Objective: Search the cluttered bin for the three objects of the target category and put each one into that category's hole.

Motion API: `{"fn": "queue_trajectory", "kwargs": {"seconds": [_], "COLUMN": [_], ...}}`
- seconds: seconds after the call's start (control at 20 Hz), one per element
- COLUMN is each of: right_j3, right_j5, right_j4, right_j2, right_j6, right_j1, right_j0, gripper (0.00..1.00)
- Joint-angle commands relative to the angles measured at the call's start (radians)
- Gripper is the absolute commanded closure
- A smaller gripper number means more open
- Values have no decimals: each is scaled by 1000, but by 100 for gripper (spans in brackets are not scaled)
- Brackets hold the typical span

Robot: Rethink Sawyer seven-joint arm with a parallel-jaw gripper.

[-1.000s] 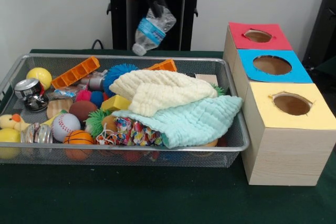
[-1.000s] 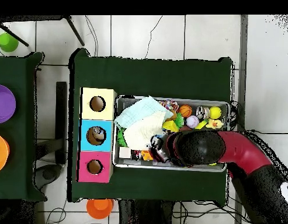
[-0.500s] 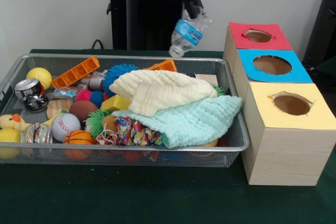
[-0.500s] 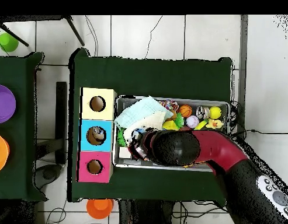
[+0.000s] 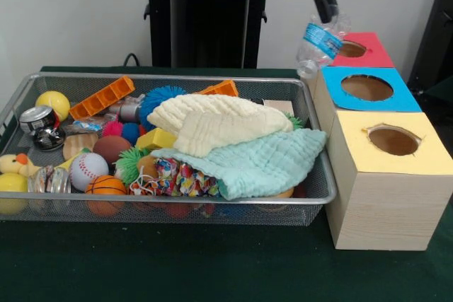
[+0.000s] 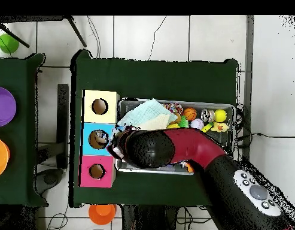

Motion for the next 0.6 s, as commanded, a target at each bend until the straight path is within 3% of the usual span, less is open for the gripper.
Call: {"fn": "queue_trajectory", "kwargs": {"seconds": [0.05,0.3,0.6], "right_j3": [44,31,19], "right_j5": [-76,-69,-98], "right_j4": [77,111,106], "right_j2": [-61,-89,-143], "right_j6": [287,295,291], "right_j1": [-29,-43,-4], "right_j0": [53,100,156], "gripper": [100,100,100]}}
